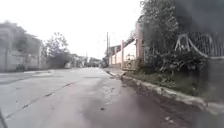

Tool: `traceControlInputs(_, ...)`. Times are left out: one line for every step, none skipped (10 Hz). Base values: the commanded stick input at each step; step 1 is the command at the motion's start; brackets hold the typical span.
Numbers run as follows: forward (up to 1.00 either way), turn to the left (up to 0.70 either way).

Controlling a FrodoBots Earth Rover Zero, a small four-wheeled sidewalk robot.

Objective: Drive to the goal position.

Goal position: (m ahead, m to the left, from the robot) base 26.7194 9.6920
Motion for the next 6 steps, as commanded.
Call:
traceControlInputs(0.7,0.0)
traceControlInputs(0.7,0.0)
traceControlInputs(0.7,0.0)
traceControlInputs(0.7,0.0)
traceControlInputs(0.7,0.0)
traceControlInputs(0.7,0.0)
